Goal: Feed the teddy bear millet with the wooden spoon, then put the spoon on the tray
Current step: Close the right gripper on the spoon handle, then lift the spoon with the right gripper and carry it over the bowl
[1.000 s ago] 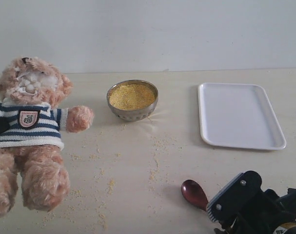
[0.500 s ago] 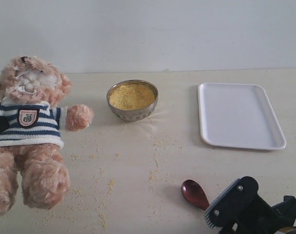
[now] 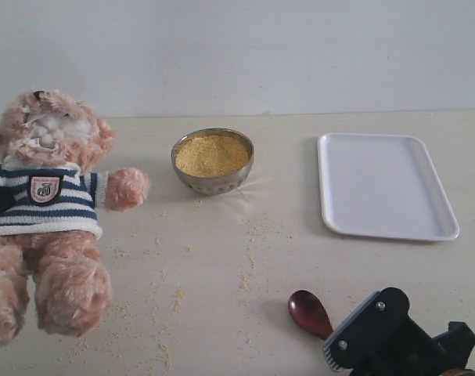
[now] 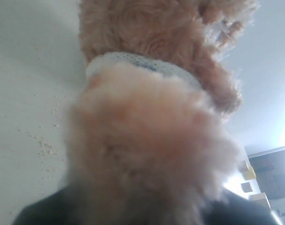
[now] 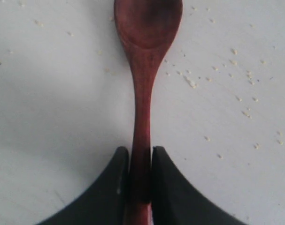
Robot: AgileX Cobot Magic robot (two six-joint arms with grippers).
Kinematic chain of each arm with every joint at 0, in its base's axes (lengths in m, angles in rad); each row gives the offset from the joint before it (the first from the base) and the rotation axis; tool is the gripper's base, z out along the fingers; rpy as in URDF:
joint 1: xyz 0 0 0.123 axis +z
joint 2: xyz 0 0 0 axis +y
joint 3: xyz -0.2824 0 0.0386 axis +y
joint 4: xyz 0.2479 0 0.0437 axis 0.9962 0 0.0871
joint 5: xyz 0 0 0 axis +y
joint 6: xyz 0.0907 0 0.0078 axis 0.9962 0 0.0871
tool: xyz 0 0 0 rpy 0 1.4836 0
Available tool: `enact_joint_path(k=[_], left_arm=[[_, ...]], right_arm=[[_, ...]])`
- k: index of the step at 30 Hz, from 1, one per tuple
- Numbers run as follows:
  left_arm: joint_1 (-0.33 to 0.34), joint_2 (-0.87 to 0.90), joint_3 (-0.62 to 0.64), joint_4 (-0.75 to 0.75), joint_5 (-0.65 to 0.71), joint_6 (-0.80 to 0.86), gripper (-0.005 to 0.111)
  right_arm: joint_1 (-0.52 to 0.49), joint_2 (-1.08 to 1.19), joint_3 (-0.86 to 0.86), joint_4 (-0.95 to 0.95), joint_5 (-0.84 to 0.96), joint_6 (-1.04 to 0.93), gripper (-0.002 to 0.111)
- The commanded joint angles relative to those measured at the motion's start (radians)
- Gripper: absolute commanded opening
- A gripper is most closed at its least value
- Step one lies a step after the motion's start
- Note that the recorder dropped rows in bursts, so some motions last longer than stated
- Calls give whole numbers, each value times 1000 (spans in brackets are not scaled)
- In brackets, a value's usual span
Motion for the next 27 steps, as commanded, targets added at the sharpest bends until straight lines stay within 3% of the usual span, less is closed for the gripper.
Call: enact_joint_path(k=[1, 16, 24, 27], left_arm=[[3, -5, 3, -20, 24, 6, 5], [3, -5, 3, -28, 24, -2, 5], [3, -5, 3, -28, 24, -15, 5], [3, -5, 3, -28, 24, -15, 5]], right_arm=[[1, 5, 10, 10, 5, 46, 0], [1, -67, 10, -77, -71, 44, 0], [1, -336, 8, -123, -16, -12, 0], [-5, -480, -64, -115, 112, -124, 0]])
